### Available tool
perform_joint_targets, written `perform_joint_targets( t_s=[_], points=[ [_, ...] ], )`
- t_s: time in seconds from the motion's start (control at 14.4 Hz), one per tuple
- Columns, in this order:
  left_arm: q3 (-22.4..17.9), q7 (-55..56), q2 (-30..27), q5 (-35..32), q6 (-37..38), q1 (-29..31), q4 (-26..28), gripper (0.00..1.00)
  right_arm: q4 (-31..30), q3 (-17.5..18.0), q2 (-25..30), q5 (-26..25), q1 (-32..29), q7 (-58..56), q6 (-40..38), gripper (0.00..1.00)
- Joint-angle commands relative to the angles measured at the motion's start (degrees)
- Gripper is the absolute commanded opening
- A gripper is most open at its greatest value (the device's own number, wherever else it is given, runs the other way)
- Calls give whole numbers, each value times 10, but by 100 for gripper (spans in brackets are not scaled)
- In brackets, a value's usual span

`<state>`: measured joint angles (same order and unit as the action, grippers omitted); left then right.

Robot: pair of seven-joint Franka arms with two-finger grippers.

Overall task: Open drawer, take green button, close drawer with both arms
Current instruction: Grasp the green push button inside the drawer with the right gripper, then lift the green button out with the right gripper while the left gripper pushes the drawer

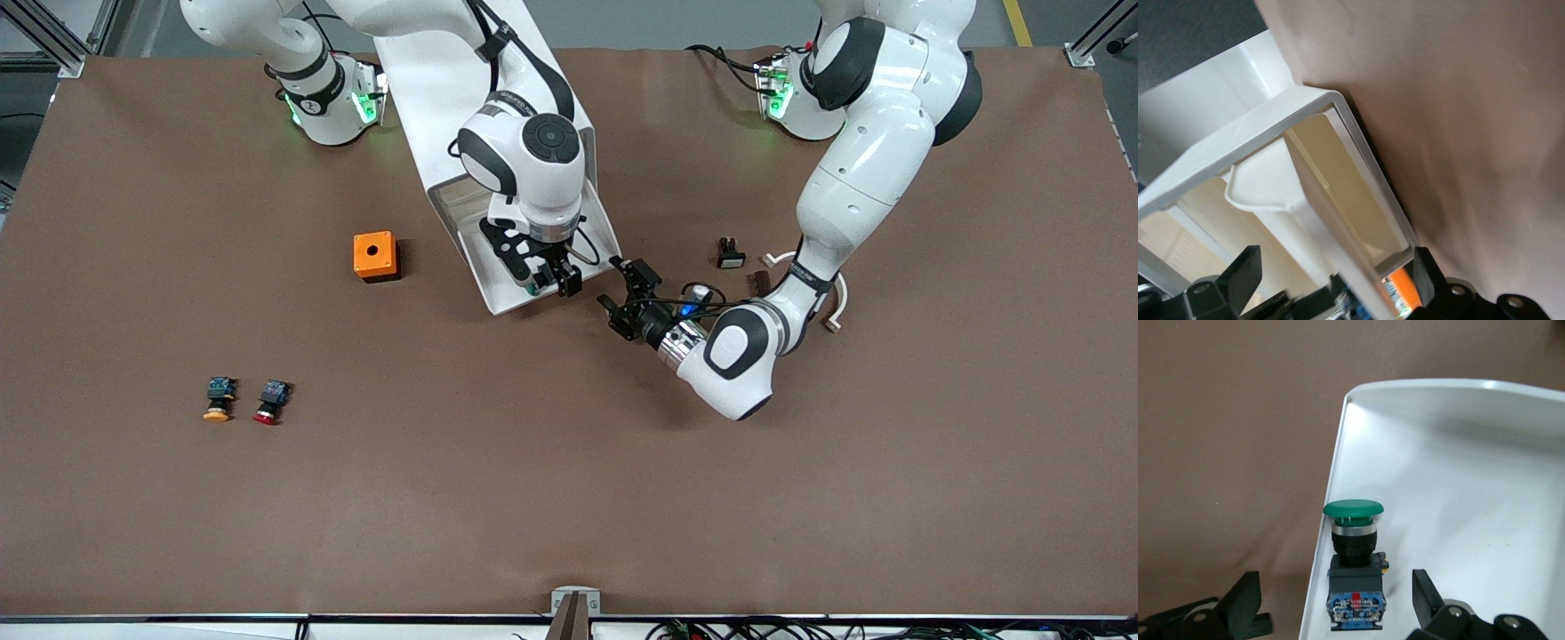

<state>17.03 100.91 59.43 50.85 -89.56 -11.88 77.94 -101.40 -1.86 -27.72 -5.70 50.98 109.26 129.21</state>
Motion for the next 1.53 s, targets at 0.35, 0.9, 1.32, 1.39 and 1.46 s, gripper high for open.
perform_joint_targets(
  t_s=[0.35, 0.9, 1.32, 1.39, 1.46],
  points=[
    [-1, -216, -37, -205, 19, 6, -78, 100, -24, -5, -8, -56, 25, 36, 31, 82],
    [6, -359, -87, -298, -88, -10, -79, 100, -27, -5, -3, -77, 18, 30, 33, 0],
    [-1, -413, -96, -329, -108, -9, -79, 100, -19, -3, 29, -70, -12, 5, 15, 0],
    [-1, -422, -104, -346, -123, -9, -79, 100, -15, -3, 35, -70, -22, -20, 2, 0],
    [-1, -424, -109, -361, -135, -8, -79, 100, -14, -3, 42, -67, -32, -46, -5, 0]
  ],
)
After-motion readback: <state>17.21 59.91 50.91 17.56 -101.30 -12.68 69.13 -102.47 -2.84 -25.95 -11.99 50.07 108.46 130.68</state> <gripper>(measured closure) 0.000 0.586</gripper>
